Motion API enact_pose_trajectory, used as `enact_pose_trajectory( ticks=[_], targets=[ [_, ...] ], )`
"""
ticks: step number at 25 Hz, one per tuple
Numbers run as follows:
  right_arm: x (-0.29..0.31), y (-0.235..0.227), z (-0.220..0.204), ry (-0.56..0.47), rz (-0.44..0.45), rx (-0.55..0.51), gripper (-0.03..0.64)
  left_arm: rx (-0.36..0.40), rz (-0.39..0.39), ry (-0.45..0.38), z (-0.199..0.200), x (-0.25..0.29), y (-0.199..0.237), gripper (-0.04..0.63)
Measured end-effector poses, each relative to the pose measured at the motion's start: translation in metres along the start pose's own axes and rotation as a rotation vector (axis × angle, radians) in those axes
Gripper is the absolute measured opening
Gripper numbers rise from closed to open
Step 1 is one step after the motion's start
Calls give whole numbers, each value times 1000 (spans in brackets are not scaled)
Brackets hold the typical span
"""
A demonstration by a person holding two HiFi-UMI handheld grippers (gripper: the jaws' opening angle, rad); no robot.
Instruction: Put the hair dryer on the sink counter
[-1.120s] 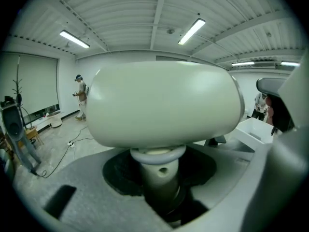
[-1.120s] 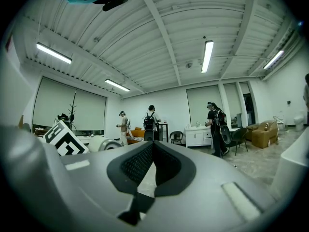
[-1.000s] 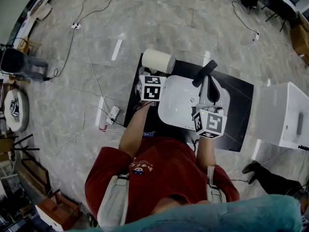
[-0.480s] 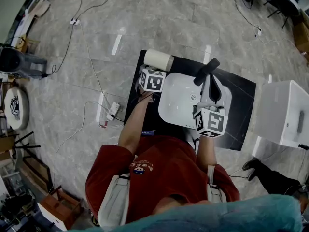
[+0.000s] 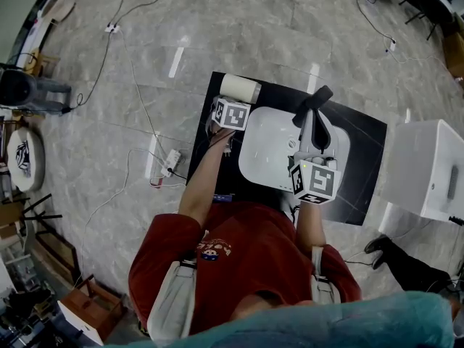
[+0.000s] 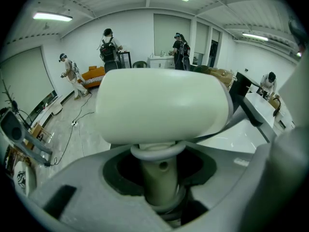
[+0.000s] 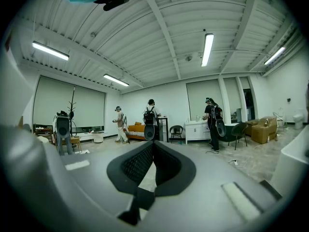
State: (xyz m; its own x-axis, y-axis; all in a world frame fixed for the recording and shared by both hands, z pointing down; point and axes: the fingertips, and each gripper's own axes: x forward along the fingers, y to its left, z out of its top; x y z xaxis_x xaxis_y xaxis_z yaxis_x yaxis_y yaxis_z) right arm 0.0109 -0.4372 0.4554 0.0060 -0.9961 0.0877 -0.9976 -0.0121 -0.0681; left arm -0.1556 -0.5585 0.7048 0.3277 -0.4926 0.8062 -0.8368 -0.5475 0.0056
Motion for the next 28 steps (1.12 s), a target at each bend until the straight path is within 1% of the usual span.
enact_pose_trajectory(
  ticks=[10, 19, 24, 28],
  targets=[
    [7, 0, -5, -8, -8, -39, 3, -16, -36, 94, -23, 31, -3, 189],
    [8, -1, -9, 5, -8, -31, 3, -36, -65, 175, -45, 54, -6, 190],
    [8, -2, -10, 12, -6, -29, 3, -50, -62, 188, -52, 57, -4, 192],
    [9, -1, -12, 14, -1, -27, 3, -55, -60, 181, -51, 60, -3, 193]
  ],
)
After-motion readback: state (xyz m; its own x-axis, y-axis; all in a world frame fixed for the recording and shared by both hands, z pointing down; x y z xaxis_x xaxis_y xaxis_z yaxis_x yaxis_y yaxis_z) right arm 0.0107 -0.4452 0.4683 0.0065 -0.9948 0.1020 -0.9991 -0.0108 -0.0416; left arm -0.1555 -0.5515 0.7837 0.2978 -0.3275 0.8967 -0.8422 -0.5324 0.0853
